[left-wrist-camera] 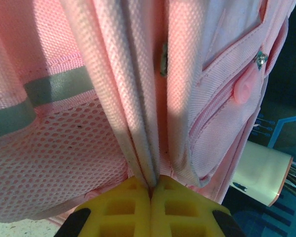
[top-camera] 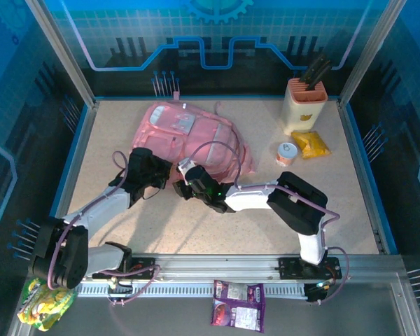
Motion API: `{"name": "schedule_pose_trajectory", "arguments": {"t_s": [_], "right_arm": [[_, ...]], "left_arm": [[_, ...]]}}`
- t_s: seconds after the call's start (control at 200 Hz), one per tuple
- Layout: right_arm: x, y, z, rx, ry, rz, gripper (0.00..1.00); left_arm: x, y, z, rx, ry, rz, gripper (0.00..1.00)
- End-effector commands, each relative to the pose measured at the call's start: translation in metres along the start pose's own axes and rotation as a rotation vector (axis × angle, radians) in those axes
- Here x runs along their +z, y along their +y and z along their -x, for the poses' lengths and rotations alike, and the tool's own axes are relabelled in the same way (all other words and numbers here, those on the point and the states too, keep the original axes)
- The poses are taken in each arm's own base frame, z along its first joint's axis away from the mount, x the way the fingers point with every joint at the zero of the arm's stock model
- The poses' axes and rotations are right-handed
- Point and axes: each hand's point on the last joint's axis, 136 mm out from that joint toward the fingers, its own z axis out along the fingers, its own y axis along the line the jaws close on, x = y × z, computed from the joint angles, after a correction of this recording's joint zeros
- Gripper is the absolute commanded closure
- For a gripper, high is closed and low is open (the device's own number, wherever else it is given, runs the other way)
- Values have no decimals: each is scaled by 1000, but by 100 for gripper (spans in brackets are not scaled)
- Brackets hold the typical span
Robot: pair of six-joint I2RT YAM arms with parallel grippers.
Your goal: Pack the student bag
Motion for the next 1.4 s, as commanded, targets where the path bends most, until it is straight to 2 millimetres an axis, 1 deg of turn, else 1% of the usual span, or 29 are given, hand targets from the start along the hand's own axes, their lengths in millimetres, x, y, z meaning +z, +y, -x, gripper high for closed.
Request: {"name": "schedule_pose_trajectory", "arguments": {"t_s": [0.0, 0.04, 0.12, 0.225, 0.4, 0.56, 0.625, 0.95, 1.061, 1.106, 1.116, 1.141, 1.316, 1.396], "right_arm": [[7, -8, 38, -1, -135, -83, 60], [9, -9, 41, -1, -148, -98, 61], [10, -15, 49, 9, -176, -143, 68], [8, -17, 55, 9, -196, -164, 73], [-2, -20, 46, -9, -200, -179, 92], [-15, -20, 38, -10, -182, -149, 100], [-20, -19, 35, -10, -166, -131, 100], [-43, -15, 6, -19, -67, -44, 100], [-49, -25, -3, -9, -27, -54, 100], [-52, -27, 0, -2, -32, -45, 100], [-53, -30, -9, -6, -13, -47, 100], [-55, -33, -14, -4, 1, -45, 100], [-66, -44, -26, -27, 43, -32, 100], [-71, -50, -31, -29, 62, -27, 100]], "left_arm": [[-1, -22, -24, 12, 90, -63, 100], [-1, -23, -26, 15, 95, -69, 100], [1, -22, -30, 17, 105, -65, 100], [2, -20, -30, 16, 103, -63, 100], [-6, -18, -22, 41, 52, -44, 100], [-10, -18, -18, 57, 27, -41, 100], [-10, -18, -16, 57, 20, -35, 100], [-13, -12, 0, 42, -15, -22, 100], [-14, -12, 2, 44, -19, -24, 100], [-15, -10, 5, 45, -25, -15, 100], [-15, -10, 5, 45, -25, -15, 100], [-16, -10, 7, 44, -27, -13, 100], [-20, -8, 15, 44, -47, -16, 100], [-20, -3, 21, 38, -56, 1, 100]]}}
